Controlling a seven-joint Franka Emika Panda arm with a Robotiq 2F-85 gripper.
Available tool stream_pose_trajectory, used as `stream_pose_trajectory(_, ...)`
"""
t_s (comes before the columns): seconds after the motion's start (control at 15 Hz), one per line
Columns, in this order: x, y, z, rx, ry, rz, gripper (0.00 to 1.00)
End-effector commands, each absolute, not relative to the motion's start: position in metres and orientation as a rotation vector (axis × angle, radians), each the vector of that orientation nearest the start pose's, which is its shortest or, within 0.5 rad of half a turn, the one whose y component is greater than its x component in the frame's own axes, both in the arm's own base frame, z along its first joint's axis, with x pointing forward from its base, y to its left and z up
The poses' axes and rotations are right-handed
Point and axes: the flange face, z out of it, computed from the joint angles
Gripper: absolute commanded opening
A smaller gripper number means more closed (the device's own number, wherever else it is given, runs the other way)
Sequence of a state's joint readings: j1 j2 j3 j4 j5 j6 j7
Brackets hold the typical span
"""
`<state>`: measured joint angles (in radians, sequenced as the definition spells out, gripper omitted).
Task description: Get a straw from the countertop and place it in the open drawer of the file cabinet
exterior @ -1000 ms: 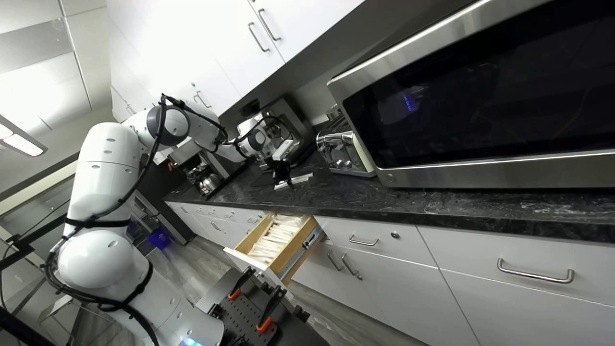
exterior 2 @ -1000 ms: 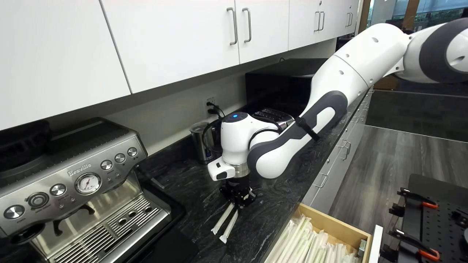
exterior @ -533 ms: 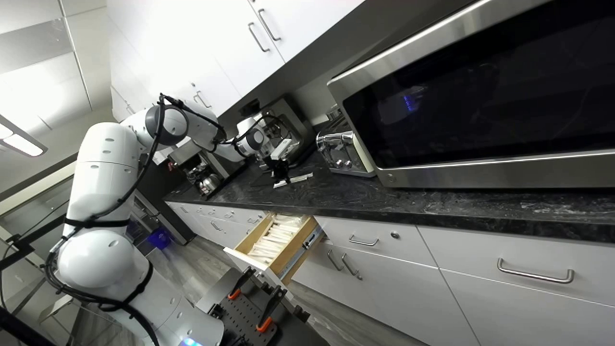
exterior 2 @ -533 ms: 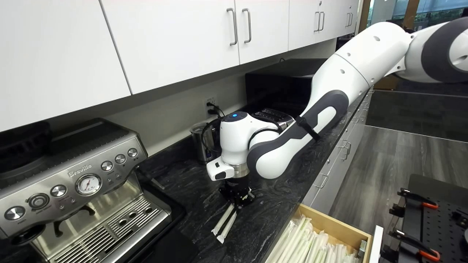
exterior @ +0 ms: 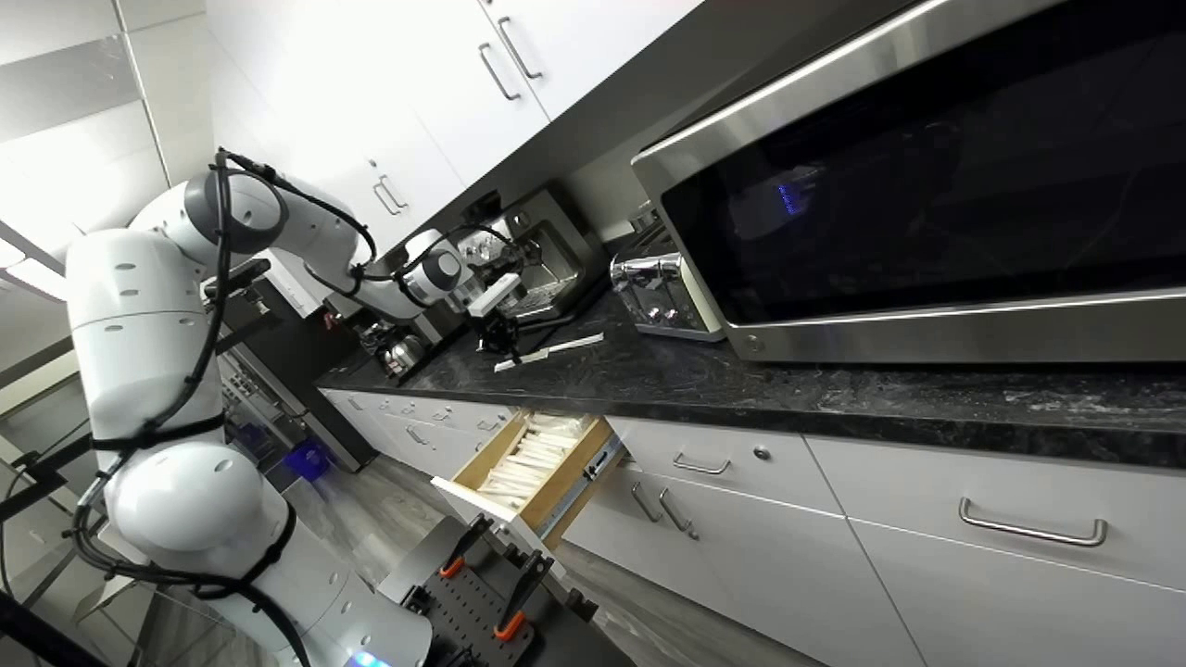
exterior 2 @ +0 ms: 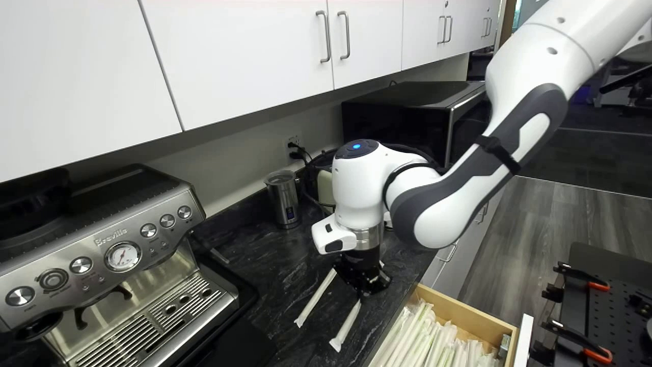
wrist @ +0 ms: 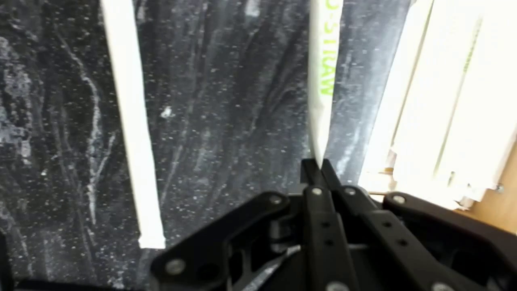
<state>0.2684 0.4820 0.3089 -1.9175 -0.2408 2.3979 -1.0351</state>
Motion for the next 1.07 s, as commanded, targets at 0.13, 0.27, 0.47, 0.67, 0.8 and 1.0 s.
stream_pose_trajectory(0.13,0.436,0.316,0.251,1.974,2.398,0.034,0.0)
stream_pose_trajectory(0.27,0.41,0.306,0.241,2.013,2.379,0.147,0.0)
stream_pose_trajectory(0.47,0.383,0.284,0.223,2.085,2.326,0.305,0.0)
stream_pose_trajectory(0.67,0.368,0.266,0.214,2.129,2.265,0.322,0.0)
stream_pose_trajectory(0.8,0.363,0.261,0.211,2.148,2.245,0.312,0.0)
stream_pose_trajectory(1.0,0.363,0.261,0.214,2.147,2.23,0.293,0.34)
